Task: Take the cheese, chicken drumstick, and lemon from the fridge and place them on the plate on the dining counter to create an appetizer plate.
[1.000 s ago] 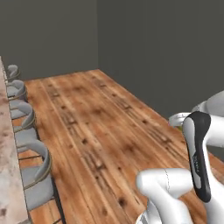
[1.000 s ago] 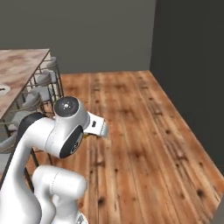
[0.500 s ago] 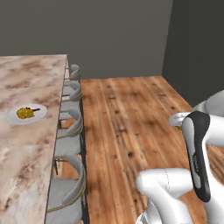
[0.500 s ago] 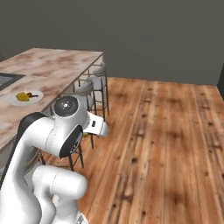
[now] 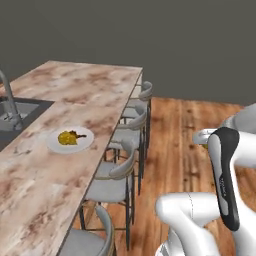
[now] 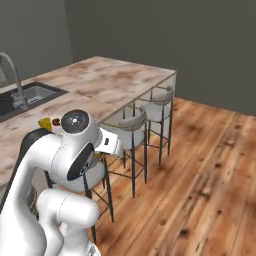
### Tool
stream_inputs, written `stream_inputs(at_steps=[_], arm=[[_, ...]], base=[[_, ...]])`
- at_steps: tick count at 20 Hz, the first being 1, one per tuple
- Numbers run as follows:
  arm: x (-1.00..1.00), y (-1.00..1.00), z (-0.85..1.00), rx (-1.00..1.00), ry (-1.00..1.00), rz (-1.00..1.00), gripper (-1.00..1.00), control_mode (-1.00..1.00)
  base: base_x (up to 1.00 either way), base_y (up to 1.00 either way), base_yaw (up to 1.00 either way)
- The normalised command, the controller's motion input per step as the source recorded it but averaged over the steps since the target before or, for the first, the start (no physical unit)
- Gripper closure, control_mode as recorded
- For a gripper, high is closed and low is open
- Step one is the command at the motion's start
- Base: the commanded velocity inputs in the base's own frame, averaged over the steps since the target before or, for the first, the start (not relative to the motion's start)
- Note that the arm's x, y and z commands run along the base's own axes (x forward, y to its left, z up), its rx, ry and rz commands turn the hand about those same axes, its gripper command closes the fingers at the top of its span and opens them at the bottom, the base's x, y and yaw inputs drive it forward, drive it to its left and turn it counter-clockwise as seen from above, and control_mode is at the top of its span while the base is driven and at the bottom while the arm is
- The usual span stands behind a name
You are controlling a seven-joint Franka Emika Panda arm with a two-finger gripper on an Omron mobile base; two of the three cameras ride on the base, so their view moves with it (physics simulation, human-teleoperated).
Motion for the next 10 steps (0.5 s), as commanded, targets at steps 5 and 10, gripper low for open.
stream_inputs(at_steps=[5, 10], arm=[[0.0, 0.0, 0.0, 0.0, 0.0, 0.0, 1.0, 1.0], [0.0, 0.0, 0.0, 0.0, 0.0, 0.0, 1.0, 1.0]], base=[[0.89, -0.23, 0.61], [0.88, -0.25, 0.61]])
